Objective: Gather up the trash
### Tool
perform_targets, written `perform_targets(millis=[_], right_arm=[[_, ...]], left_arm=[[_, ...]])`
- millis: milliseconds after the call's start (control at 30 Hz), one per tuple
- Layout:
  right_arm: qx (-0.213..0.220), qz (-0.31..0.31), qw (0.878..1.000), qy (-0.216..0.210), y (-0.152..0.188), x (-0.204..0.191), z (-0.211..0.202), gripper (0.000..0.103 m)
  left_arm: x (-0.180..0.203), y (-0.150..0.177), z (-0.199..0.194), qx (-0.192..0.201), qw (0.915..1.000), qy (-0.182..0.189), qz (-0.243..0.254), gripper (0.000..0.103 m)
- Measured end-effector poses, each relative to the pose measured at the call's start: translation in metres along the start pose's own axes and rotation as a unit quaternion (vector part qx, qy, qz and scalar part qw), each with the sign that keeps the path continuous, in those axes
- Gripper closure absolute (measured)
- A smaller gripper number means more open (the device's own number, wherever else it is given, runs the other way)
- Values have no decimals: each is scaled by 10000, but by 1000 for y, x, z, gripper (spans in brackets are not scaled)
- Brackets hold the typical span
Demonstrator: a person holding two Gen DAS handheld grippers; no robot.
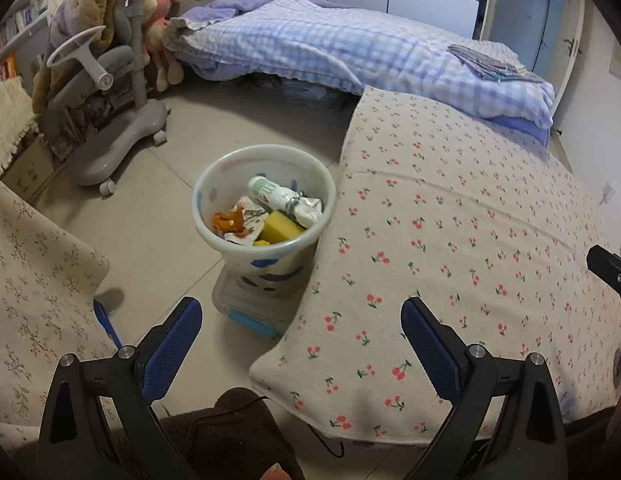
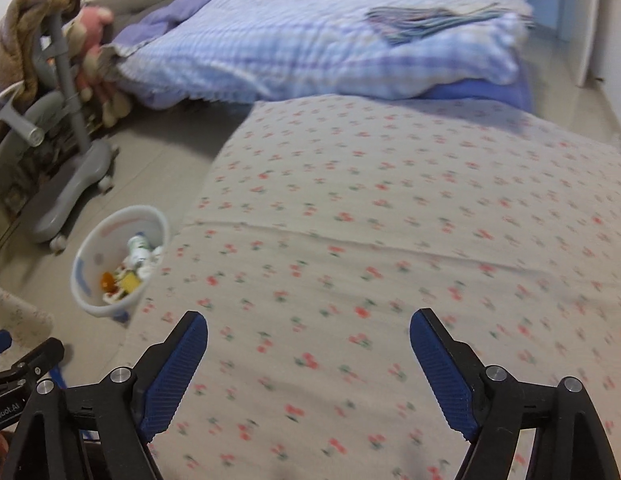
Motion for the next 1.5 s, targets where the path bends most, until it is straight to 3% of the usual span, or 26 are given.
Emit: perform_targets(millis=[233, 400, 833, 1500], right_arm=[[46, -354, 9984, 431, 39, 20, 2, 14], [-21, -301, 9983, 504, 52, 35, 3, 14], [272, -121, 9983, 509, 36, 35, -6, 14], [342, -49, 9981, 505, 33, 37, -7, 14]], left_arm=[[12, 8, -1, 107, 9999, -35, -32, 2], [22, 4, -4, 164, 9998, 104, -27, 2], [28, 5, -5, 207, 9997, 143, 76, 2], [29, 4, -5, 230, 9996, 150, 55, 2]])
Point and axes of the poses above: each gripper's, at about its wrist camera, not at the fingertips, and z roughly the way its jaws point, x to its right, y to its underside, the point moved 10 cm from there along z, roughly the way its jaws point, and after that the axes turned 13 degrees about x, right-handed, at the moved point
